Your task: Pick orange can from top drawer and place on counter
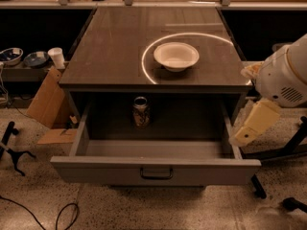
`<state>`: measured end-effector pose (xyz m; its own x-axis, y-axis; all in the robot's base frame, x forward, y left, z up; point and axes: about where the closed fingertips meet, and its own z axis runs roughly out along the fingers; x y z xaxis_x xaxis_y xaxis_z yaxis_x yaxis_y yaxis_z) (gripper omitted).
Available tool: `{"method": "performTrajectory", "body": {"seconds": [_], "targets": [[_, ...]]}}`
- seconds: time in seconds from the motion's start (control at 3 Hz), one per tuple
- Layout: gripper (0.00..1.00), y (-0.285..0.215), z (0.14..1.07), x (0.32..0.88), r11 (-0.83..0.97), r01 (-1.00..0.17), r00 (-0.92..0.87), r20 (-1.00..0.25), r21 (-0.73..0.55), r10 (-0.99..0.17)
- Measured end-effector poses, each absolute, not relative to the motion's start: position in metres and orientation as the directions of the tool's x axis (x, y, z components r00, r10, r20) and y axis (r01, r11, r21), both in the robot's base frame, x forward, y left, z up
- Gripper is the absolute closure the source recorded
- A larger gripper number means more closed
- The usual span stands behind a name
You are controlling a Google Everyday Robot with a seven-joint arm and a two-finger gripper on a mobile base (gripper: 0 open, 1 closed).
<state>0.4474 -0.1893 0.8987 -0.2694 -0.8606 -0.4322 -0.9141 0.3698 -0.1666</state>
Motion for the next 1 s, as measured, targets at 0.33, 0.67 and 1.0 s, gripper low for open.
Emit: {"method": "performTrajectory", "body": {"seconds": [0.33,0.67,1.0], "targets": [[0.0,-0.177,0.871,0.453,0.454,-0.885,-0.326,-0.563,-0.099,-0.759],[0.0,-0.148,0.845,0.463,0.504,-0.863,-0.35,-0.688,-0.026,-0.636],[0.0,-0.127,0.829,0.467,0.514,-0.858,-0.355,-0.739,0.015,-0.572]]}}
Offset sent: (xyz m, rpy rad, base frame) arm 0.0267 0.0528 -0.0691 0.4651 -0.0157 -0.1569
